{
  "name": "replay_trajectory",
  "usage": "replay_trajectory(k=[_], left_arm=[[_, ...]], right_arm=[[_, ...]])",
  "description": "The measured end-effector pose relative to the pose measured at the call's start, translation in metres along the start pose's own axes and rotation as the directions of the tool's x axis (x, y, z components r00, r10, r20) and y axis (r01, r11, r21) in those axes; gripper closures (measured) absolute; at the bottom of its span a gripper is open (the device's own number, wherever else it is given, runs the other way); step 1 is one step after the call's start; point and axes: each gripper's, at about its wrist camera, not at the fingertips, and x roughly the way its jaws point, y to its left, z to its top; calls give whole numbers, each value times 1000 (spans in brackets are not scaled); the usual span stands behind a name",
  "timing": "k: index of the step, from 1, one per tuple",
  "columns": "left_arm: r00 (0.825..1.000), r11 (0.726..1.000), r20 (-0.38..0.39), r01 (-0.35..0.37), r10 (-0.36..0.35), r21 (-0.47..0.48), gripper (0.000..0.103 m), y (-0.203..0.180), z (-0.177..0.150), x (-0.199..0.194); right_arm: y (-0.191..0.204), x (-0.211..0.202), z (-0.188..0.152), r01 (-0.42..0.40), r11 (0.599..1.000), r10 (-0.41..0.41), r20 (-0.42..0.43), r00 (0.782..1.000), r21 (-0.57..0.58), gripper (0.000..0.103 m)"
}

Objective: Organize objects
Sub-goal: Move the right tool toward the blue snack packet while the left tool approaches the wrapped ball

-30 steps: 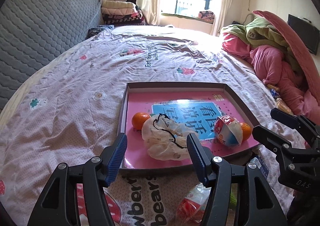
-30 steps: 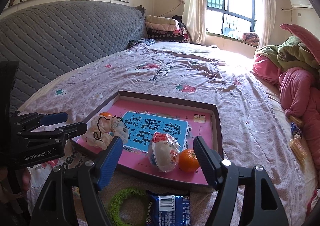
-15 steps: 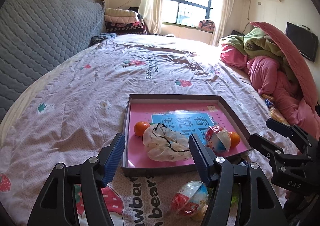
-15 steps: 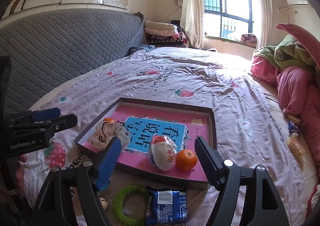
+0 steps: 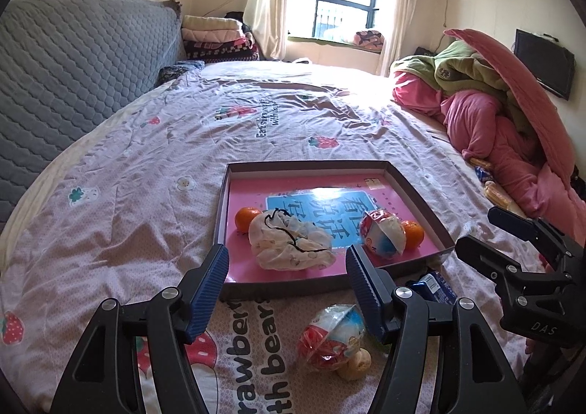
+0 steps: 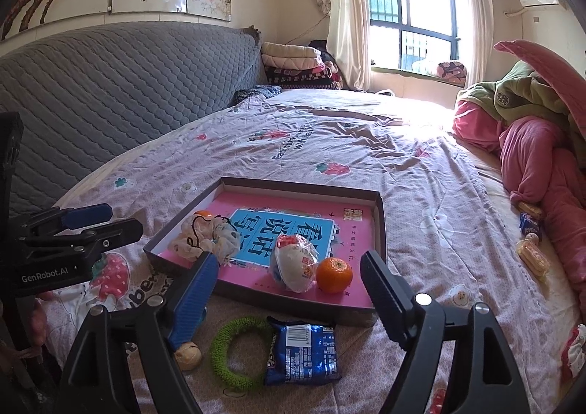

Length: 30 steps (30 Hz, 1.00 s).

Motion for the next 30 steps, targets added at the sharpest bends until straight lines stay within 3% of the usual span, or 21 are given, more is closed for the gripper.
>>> replay_trajectory(k=[30], left_arm=[[997, 999, -72, 14, -11, 44, 35, -12, -41, -9]], right_arm=[[3, -10, -43, 23, 1000, -24, -87, 996, -9, 23]])
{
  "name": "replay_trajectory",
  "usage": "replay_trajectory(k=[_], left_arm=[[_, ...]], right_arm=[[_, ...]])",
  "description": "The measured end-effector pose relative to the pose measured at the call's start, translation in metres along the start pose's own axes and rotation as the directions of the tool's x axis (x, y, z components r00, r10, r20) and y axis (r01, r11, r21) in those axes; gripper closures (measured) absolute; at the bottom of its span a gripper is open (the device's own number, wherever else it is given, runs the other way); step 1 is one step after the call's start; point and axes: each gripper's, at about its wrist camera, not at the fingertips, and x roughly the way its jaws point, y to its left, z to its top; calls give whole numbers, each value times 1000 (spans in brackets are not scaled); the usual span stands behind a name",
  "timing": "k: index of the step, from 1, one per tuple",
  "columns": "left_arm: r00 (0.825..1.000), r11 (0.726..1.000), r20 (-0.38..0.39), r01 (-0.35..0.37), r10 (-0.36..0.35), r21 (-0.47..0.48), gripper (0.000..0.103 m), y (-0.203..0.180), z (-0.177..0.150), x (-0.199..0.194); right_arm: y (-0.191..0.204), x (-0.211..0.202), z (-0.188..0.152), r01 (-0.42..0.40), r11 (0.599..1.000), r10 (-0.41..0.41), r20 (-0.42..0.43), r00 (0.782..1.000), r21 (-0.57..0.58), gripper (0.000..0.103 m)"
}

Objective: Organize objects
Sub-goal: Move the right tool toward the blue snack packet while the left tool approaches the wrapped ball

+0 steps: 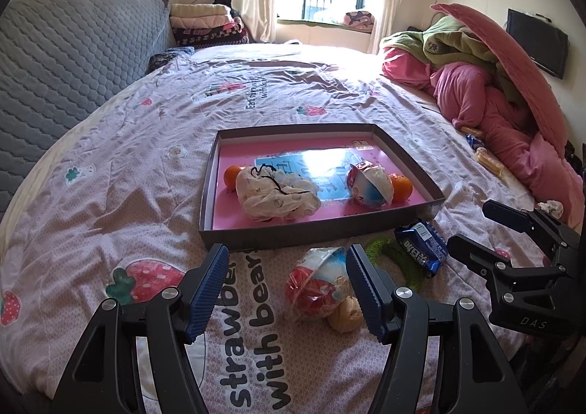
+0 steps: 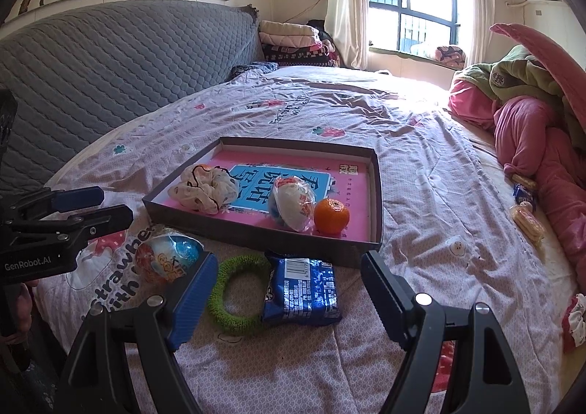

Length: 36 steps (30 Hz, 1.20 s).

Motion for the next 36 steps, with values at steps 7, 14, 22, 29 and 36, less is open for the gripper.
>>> replay_trajectory(k=[7, 14, 22, 29, 36], left_arm=[[1000, 1000, -22, 8, -8, 20, 35, -4, -10, 0], [998, 999, -53, 22, -21, 35, 35, -11, -19, 4], [996, 998, -84, 43, -40, 42, 35, -15, -24, 13], [993, 998, -110, 49, -45, 37, 35, -16, -29, 23], [991, 998, -122, 58, -54, 31, 35, -16, -30, 33]], right_arm=[[-1, 3, -5, 12, 1000, -12, -21, 1000, 1, 23], [-1, 7, -10, 15, 1000, -15, -49, 999, 4, 23], [-2, 10, -14, 17, 1000, -16, -70, 997, 12, 23], [-1, 19, -19, 20, 1000, -19, -105, 994, 8, 23], [-5, 27, -22, 22, 999, -18, -129, 991, 28, 23]])
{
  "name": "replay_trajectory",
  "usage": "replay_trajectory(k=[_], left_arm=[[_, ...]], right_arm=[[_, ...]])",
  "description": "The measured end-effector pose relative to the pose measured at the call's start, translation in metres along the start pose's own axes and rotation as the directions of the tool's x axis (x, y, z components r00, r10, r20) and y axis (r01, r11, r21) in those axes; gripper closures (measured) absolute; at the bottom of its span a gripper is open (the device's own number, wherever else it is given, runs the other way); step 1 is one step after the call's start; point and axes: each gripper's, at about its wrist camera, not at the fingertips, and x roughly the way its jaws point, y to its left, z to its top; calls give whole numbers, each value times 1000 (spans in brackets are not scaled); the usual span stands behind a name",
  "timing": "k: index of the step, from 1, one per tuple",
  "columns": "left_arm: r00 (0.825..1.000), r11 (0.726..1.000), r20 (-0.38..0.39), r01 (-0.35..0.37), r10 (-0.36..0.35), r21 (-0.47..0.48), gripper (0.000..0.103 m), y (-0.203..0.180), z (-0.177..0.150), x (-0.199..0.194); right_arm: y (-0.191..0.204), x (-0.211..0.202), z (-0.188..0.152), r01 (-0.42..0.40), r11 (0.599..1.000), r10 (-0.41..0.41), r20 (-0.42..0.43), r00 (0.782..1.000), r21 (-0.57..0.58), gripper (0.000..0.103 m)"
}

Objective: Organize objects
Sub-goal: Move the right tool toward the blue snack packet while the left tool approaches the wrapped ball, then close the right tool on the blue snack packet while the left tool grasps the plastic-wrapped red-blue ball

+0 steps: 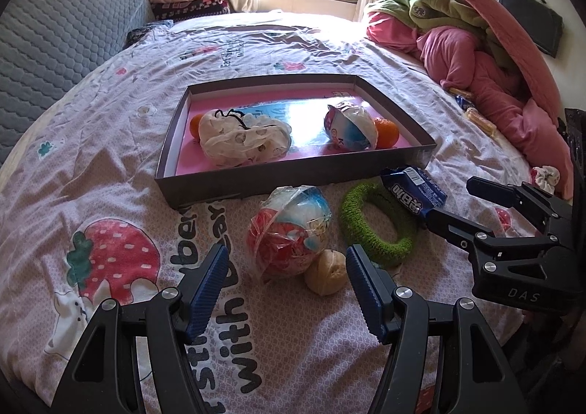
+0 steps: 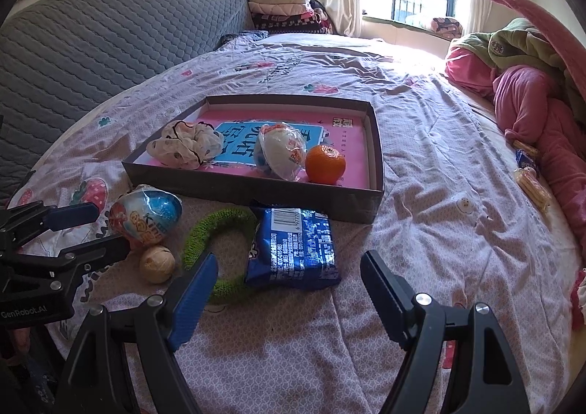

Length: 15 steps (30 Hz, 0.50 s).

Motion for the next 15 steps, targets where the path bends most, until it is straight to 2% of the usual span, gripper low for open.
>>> replay_trajectory(k=[15], left_arm=[[1000, 999, -12, 24, -24, -22, 35, 8, 8, 26]], right_arm=[[-13, 29, 4, -17, 998, 20, -47, 999, 55, 23]])
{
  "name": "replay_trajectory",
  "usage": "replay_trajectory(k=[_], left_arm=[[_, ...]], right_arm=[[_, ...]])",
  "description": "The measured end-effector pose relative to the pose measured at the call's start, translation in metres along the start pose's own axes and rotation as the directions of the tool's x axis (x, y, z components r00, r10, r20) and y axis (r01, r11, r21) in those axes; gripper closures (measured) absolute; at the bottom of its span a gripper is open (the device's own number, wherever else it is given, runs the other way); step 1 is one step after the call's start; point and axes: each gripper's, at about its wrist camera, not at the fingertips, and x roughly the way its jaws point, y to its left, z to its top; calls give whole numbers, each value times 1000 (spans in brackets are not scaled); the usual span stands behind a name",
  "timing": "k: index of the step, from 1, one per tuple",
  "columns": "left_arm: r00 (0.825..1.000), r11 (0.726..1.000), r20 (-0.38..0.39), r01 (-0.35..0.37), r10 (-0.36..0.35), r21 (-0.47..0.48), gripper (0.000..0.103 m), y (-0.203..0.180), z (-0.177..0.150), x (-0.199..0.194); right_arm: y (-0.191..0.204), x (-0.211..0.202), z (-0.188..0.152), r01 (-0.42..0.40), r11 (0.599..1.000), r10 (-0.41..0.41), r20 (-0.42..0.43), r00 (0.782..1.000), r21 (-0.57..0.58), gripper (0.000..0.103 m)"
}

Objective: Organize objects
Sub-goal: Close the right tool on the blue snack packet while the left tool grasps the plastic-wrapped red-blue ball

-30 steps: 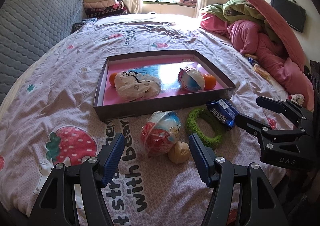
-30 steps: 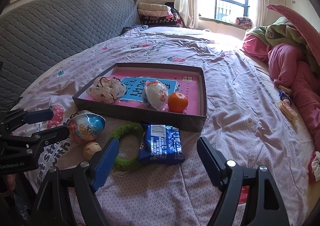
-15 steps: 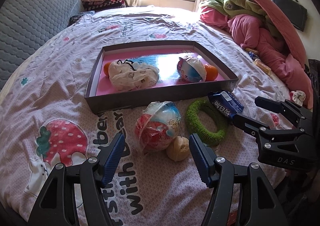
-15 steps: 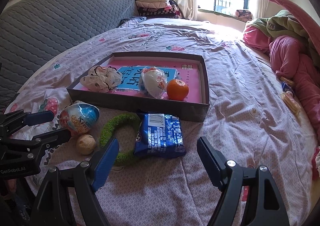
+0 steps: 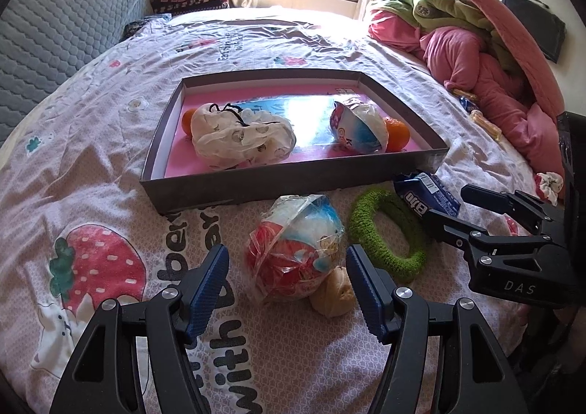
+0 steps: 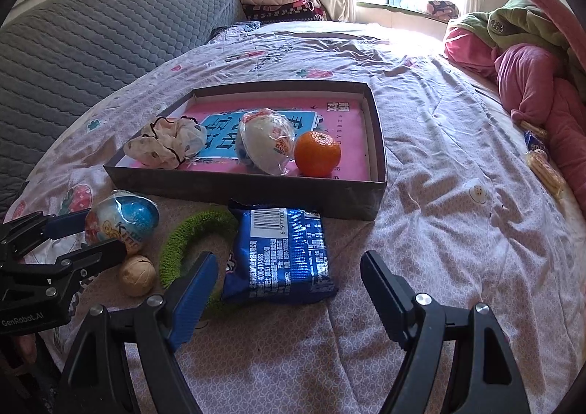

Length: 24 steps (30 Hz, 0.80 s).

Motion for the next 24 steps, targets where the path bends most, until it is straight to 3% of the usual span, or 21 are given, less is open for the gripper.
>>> replay_trajectory(k=[11, 17, 19, 24], left_arm=[[1000, 1000, 0, 8, -8, -5, 35, 2, 4, 17], [1000, 1000, -7, 17, -17, -10, 35, 2, 6, 26], [1000, 1000, -7, 20, -20, -11, 35, 2, 7, 27], [999, 999, -7, 32, -32, -20, 35, 3, 7, 31]], right_arm=[[-1, 11, 4, -4, 1000, 4, -14, 1000, 4, 23], [0, 18, 6, -23, 1000, 23, -30, 999, 8, 35], [2, 19, 5, -35, 999, 35, -32, 999, 1, 44], [-1, 17, 4, -66, 998, 66, -21, 998, 16, 45]])
